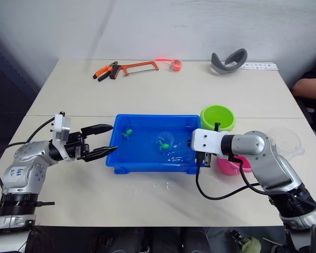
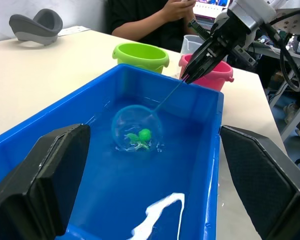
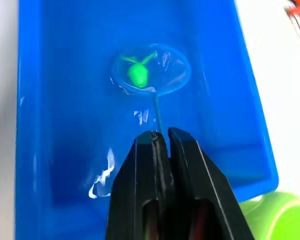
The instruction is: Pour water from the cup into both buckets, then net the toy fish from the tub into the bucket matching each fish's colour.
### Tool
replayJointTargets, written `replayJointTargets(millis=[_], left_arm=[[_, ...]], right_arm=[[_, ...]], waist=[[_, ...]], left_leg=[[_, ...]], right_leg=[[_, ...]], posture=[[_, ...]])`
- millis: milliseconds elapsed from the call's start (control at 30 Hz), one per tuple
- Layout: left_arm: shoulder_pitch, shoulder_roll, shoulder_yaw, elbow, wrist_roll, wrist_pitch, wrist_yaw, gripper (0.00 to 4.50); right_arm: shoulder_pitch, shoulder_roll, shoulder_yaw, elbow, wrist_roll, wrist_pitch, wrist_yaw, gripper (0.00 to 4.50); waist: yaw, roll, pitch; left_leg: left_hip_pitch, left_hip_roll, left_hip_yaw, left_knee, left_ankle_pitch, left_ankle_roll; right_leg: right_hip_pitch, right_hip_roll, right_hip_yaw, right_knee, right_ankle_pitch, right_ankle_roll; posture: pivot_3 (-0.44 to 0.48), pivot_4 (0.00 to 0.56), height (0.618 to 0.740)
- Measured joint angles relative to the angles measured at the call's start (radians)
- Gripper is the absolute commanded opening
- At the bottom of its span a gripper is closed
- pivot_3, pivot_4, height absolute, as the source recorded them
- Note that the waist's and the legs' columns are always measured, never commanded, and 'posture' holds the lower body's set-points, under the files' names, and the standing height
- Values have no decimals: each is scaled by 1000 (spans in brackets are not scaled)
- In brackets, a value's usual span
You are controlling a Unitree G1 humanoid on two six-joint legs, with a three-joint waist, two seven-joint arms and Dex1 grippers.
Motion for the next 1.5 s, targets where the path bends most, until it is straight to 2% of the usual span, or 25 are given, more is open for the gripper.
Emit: replayJointTargets(millis=[267, 367, 400, 533, 633, 733, 867, 1067, 1333, 1400, 1500], left_arm=[[-1, 0, 0, -6, 0, 8, 10, 4479], [-5, -2, -1, -8, -2, 16, 12, 4479], [-13, -12, -1, -10, -11, 27, 17, 4479], [-56, -45, -7, -37, -36, 63, 37, 4479], [-132, -76, -19, -68, -61, 105, 63, 4479], [-190, -106, -23, -77, -88, 151, 89, 4479], [-227, -124, -50, -77, -94, 188, 105, 4479], [-270, -158, -91, -77, -94, 204, 110, 4479], [-274, -188, -115, -71, -94, 207, 107, 4479], [-282, -191, -120, -69, -94, 206, 101, 4479], [-285, -191, -122, -68, -94, 204, 97, 4479]], right_arm=[[95, 22, -167, -72, 171, 189, -13, 0], [117, 1, -300, -104, 273, 258, -9, 0], [129, -20, -355, -111, 307, 272, -4, 0], [157, -68, -448, -113, 352, 272, 9, 0], [164, -137, -517, -56, 347, 223, 26, 0], [169, -199, -543, 27, 309, 131, 39, 0], [166, -212, -555, 109, 288, 51, 36, 0], [187, -246, -549, 235, 135, -198, -16, 0], [230, -263, -469, 470, -190, -848, -253, 0], [225, -283, -444, 522, -285, -966, -338, 0], [223, -300, -435, 547, -345, -1027, -382, 0]], waist=[[1, 0, 0], [1, 0, 0], [3, 0, 0], [11, 0, 0], [20, 0, 0], [22, 0, 0], [20, 0, 0], [22, 0, 0], [20, 0, 0], [20, 0, 0], [20, 0, 0]], left_leg=[[0, 0, 0, 0, 0, 0], [0, 0, 0, 0, 0, 0], [0, 0, 0, 0, 0, 0], [0, 0, 0, 0, 0, 0], [0, -1, 1, 0, 0, 0], [0, -1, 1, 0, 0, 0], [1, -1, 2, 0, 0, 0], [1, -1, 2, 0, 0, 0], [1, -1, 3, 0, 1, 0], [1, -1, 3, 0, 1, 0], [1, 0, 2, 0, 1, -1]], right_leg=[[0, 0, 0, 0, 0, 0], [0, 0, 0, 0, 0, 0], [0, 0, 0, 0, 0, 0], [0, 0, 0, 0, 0, 0], [0, 0, 1, 0, 0, 1], [0, 0, 1, 0, 0, 1], [0, 1, 1, 0, 0, 1], [0, 2, 1, 0, 0, 1], [0, 3, 2, 0, 0, 1], [0, 3, 2, 0, 0, 1], [1, 3, 2, 0, 0, 1]], posture=[[0, 150, 740], [0, 150, 740], [0, 150, 740], [0, 150, 740], [0, 150, 740], [0, 150, 740], [0, 150, 740], [0, 150, 740], [0, 150, 740], [0, 150, 740], [0, 150, 740]])
